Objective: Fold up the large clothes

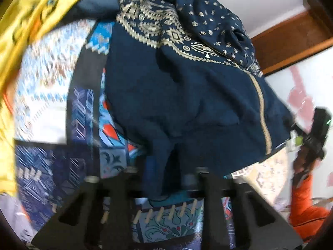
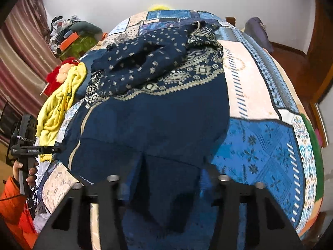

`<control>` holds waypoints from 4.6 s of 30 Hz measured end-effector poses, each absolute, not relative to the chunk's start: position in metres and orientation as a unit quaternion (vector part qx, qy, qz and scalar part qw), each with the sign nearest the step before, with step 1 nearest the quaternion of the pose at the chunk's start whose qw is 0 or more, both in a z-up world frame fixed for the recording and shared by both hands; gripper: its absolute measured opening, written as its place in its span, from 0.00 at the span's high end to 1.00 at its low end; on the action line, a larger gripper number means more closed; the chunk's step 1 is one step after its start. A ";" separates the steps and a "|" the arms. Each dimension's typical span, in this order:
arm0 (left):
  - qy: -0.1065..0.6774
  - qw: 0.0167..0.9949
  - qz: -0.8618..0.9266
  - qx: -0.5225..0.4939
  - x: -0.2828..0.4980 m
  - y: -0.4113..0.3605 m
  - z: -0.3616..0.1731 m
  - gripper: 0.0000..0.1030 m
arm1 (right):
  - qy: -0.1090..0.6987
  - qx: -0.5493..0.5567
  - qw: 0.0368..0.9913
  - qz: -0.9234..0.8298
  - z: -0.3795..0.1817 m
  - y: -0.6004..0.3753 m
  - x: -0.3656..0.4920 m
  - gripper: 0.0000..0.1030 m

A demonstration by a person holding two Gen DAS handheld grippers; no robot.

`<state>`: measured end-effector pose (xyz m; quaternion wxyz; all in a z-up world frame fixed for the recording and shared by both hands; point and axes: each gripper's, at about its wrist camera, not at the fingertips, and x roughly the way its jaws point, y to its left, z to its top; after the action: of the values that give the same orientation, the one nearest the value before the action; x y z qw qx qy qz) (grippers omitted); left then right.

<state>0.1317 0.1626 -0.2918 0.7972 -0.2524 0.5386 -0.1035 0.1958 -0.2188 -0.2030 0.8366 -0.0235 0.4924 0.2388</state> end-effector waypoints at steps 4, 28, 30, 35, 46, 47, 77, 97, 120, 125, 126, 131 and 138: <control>0.509 0.823 -0.099 -0.232 0.138 0.161 -0.262 0.91 | 0.485 -0.002 0.838 0.249 -0.194 -0.219 0.209 0.86; 0.323 0.931 -0.015 -0.166 0.348 0.247 -0.119 0.92 | 0.395 0.049 0.891 0.220 -0.109 -0.157 0.451 0.87; 0.332 0.927 -0.004 -0.176 0.378 0.256 -0.134 0.92 | 0.405 0.046 0.889 0.210 -0.120 -0.148 0.478 0.87; 0.367 0.914 0.050 -0.166 0.439 0.270 -0.184 0.92 | 0.433 0.027 0.881 0.188 -0.162 -0.124 0.538 0.87; 0.426 0.887 0.050 -0.172 0.467 0.286 -0.236 0.87 | 0.484 0.092 0.847 0.200 -0.207 -0.159 0.582 0.87; 0.425 0.887 0.046 -0.173 0.465 0.286 -0.231 0.88 | 0.484 0.094 0.847 0.198 -0.202 -0.164 0.581 0.87; 0.466 0.883 0.010 -0.058 0.493 0.206 -0.244 0.48 | 0.460 -0.113 0.850 0.231 -0.230 -0.082 0.529 0.87; 0.403 0.915 0.005 -0.028 0.434 0.194 -0.172 0.48 | 0.401 -0.135 0.860 0.284 -0.175 -0.031 0.469 0.87; 0.449 0.891 -0.025 -0.065 0.398 0.172 -0.252 0.43 | 0.436 -0.180 0.851 0.232 -0.244 -0.092 0.439 0.06; 0.446 0.894 0.010 -0.042 0.382 0.186 -0.246 0.43 | 0.434 -0.157 0.859 0.221 -0.236 -0.119 0.433 0.06; 0.445 0.894 0.017 -0.040 0.378 0.190 -0.246 0.43 | 0.433 -0.157 0.861 0.214 -0.235 -0.123 0.431 0.06; 0.450 0.889 0.068 -0.051 0.355 0.221 -0.247 0.43 | 0.436 -0.143 0.867 0.195 -0.227 -0.144 0.426 0.06; 0.416 0.890 0.100 -0.157 0.309 0.263 -0.235 0.43 | 0.428 -0.140 0.877 0.167 -0.206 -0.155 0.415 0.06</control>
<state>0.3087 0.2627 -0.2353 0.8902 -0.1569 0.4158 0.1003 0.4148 -0.1553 -0.2061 0.8772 -0.1402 0.4278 0.1671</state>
